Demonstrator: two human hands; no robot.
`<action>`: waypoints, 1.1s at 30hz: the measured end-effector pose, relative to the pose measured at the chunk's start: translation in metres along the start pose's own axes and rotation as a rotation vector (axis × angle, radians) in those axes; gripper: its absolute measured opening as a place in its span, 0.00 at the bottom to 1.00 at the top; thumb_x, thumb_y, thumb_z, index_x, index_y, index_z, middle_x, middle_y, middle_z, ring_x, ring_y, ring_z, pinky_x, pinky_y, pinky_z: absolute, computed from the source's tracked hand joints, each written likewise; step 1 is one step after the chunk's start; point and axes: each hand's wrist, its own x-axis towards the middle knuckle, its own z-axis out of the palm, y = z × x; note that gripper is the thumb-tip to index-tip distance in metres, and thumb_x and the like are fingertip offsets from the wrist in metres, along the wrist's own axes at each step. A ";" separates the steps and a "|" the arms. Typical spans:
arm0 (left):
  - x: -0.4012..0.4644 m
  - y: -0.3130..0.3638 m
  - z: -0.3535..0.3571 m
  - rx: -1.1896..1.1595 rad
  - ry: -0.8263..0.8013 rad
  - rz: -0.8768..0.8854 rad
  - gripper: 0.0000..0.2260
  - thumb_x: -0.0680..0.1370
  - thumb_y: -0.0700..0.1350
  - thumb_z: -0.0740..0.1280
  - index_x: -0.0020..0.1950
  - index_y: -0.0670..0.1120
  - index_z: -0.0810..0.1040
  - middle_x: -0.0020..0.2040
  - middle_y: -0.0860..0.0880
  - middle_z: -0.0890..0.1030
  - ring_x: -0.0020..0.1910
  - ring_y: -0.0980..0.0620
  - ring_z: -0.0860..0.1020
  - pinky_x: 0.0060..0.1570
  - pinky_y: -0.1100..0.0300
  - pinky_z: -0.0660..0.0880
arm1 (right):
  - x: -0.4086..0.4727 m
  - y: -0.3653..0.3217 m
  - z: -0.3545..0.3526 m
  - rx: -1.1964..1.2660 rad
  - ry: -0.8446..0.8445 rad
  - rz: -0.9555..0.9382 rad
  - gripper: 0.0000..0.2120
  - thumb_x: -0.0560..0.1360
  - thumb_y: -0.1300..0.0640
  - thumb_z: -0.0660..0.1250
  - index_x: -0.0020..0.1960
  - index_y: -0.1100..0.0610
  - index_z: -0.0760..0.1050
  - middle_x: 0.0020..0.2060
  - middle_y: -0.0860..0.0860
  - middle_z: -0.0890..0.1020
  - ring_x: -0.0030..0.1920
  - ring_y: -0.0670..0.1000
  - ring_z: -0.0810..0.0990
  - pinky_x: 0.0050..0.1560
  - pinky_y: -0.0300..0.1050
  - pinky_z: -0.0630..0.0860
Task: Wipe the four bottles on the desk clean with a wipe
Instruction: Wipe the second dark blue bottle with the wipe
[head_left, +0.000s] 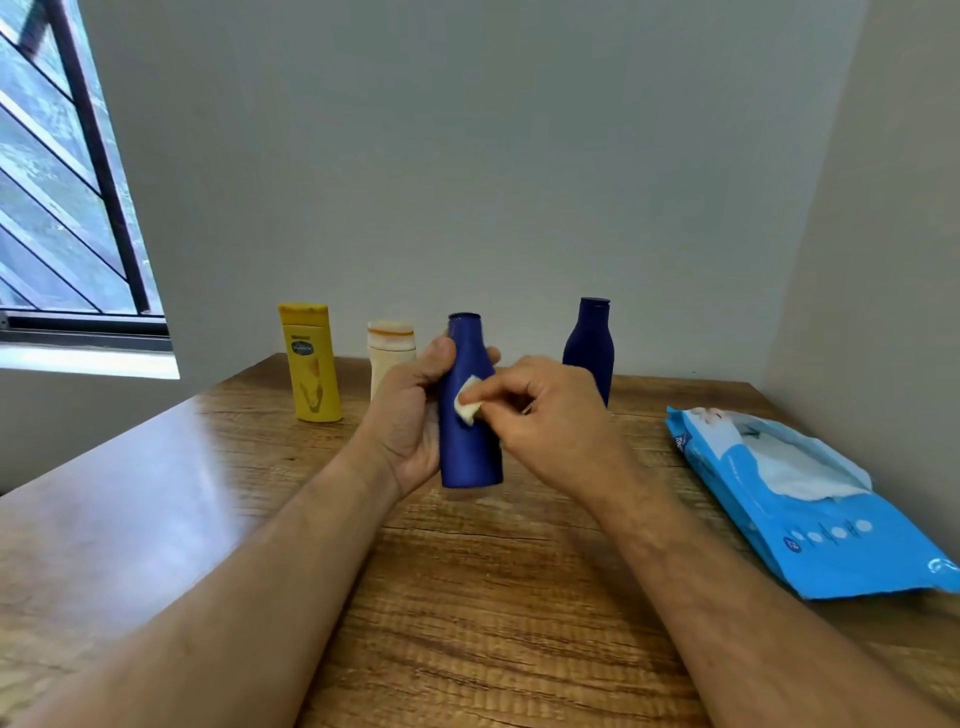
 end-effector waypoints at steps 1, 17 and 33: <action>-0.001 -0.003 0.001 0.023 -0.031 -0.026 0.15 0.83 0.48 0.62 0.62 0.39 0.78 0.51 0.40 0.83 0.46 0.45 0.83 0.49 0.50 0.82 | 0.001 0.001 -0.001 0.018 0.074 0.010 0.05 0.76 0.55 0.72 0.47 0.46 0.85 0.44 0.42 0.81 0.45 0.39 0.79 0.47 0.31 0.77; -0.002 -0.001 -0.001 0.010 -0.125 -0.033 0.18 0.81 0.39 0.60 0.71 0.43 0.75 0.56 0.39 0.82 0.51 0.45 0.81 0.55 0.50 0.79 | 0.000 -0.006 -0.002 0.058 0.055 0.037 0.06 0.76 0.55 0.72 0.50 0.46 0.84 0.47 0.43 0.82 0.47 0.41 0.80 0.51 0.37 0.80; -0.003 -0.002 0.004 0.051 0.045 0.033 0.15 0.84 0.45 0.57 0.64 0.40 0.78 0.58 0.38 0.82 0.54 0.42 0.80 0.59 0.45 0.78 | -0.001 -0.008 -0.007 -0.034 -0.220 0.003 0.06 0.72 0.57 0.74 0.47 0.47 0.86 0.43 0.41 0.85 0.45 0.40 0.82 0.52 0.38 0.79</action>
